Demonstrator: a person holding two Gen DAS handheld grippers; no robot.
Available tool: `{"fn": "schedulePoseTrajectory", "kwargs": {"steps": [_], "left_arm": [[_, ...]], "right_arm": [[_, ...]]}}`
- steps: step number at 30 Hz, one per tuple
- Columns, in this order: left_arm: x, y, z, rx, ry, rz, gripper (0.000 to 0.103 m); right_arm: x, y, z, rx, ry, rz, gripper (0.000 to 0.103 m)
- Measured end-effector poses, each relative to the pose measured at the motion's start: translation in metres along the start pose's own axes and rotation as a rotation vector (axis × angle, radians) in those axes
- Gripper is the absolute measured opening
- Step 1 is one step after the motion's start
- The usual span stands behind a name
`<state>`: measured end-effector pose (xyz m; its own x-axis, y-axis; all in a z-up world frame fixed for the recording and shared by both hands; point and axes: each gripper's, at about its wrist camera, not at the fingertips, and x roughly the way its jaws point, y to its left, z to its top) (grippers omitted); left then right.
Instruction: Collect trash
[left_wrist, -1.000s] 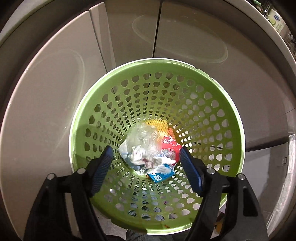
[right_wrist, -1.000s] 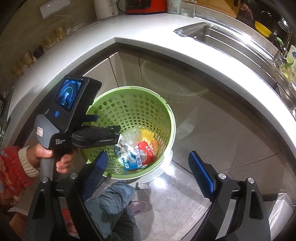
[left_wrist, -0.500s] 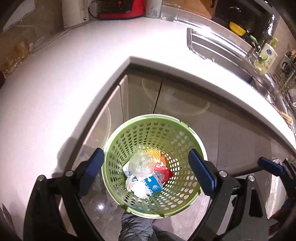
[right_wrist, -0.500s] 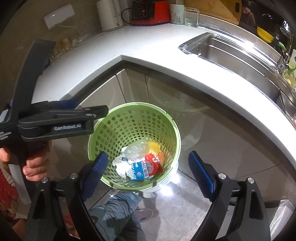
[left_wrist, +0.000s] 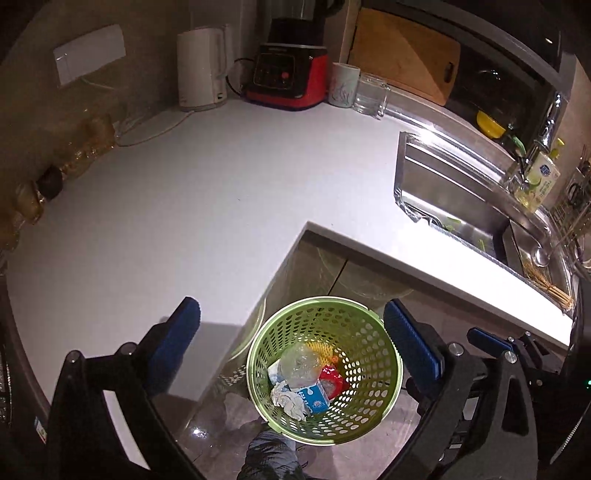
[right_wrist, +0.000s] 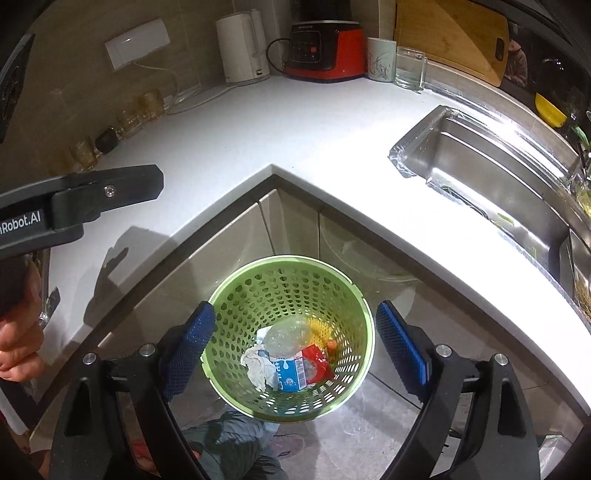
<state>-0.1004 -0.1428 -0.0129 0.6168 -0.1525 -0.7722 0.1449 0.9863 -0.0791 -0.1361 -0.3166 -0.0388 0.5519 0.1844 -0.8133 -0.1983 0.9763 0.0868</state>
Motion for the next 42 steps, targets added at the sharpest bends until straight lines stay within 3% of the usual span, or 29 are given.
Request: {"fn": "schedulePoseTrajectory", "kwargs": {"steps": [9, 15, 27, 35, 42], "left_arm": [[-0.020, 0.008, 0.030, -0.043, -0.044, 0.039, 0.095], [-0.015, 0.012, 0.061, -0.042, -0.065, 0.045, 0.095], [0.011, 0.029, 0.121, -0.028, -0.114, 0.052, 0.095], [0.013, 0.042, 0.138, -0.058, -0.142, 0.107, 0.095], [-0.002, 0.052, 0.136, -0.149, -0.170, 0.192, 0.095]], "right_arm": [[-0.009, 0.001, 0.043, 0.003, -0.015, -0.006, 0.094], [-0.010, -0.007, 0.086, 0.016, -0.038, -0.022, 0.100], [0.010, -0.009, 0.164, 0.014, -0.088, -0.074, 0.100], [0.020, -0.002, 0.189, -0.034, -0.085, -0.071, 0.100], [0.023, 0.006, 0.205, -0.123, -0.092, -0.005, 0.100]]}}
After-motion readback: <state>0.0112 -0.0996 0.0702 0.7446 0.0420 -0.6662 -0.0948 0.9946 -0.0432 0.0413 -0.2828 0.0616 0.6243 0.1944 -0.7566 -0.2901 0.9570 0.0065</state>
